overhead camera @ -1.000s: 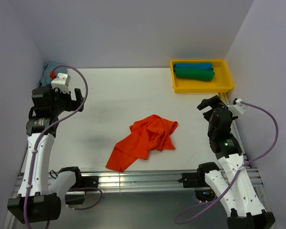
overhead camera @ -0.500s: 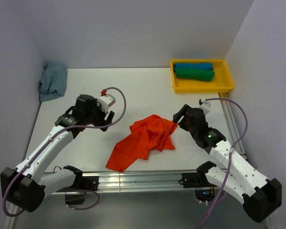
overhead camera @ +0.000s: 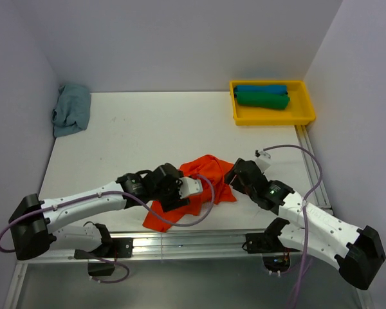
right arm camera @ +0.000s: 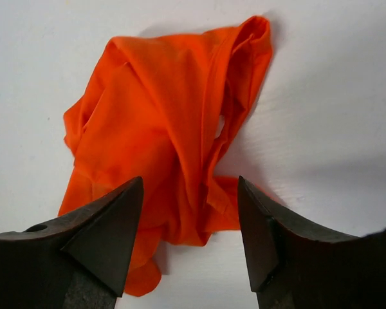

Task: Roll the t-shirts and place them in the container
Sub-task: Flatten the tshirt

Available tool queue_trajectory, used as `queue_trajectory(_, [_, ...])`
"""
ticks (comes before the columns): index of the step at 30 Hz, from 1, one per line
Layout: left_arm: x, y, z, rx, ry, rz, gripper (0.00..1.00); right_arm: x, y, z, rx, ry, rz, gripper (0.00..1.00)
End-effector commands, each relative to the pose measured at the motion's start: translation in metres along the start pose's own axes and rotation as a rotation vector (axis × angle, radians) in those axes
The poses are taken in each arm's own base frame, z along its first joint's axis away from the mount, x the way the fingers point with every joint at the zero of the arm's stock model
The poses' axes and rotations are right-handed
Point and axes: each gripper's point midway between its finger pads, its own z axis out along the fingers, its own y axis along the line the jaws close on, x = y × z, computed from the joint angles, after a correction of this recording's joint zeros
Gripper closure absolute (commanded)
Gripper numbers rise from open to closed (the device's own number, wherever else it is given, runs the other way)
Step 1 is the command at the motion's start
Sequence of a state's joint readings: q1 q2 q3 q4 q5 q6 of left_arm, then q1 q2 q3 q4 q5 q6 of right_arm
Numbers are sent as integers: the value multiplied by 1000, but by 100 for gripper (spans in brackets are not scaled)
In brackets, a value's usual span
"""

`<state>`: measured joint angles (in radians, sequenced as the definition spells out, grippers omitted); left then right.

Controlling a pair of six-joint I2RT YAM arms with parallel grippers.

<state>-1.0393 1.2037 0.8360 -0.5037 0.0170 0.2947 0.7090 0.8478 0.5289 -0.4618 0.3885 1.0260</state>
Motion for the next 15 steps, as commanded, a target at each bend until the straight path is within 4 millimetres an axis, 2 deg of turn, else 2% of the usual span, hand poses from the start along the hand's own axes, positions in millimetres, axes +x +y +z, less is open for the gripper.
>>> queue_trajectory(1, [-24,-11,8,-35,-46,117,32,1,7,-8,-11,-23,56,34])
queue_trajectory(3, [-29,-24,13,-9,-40,141,33,12,19,-11,-44,5,52,35])
queue_trajectory(4, [-38,-28,11,3,-55,133,34,15,24,-12,-56,12,52,36])
queue_trajectory(11, [-47,-30,11,13,-54,99,36,56,55,-10,-59,98,-26,40])
queue_trajectory(15, [-49,-31,8,23,-58,95,36,70,58,-7,-13,115,-63,41])
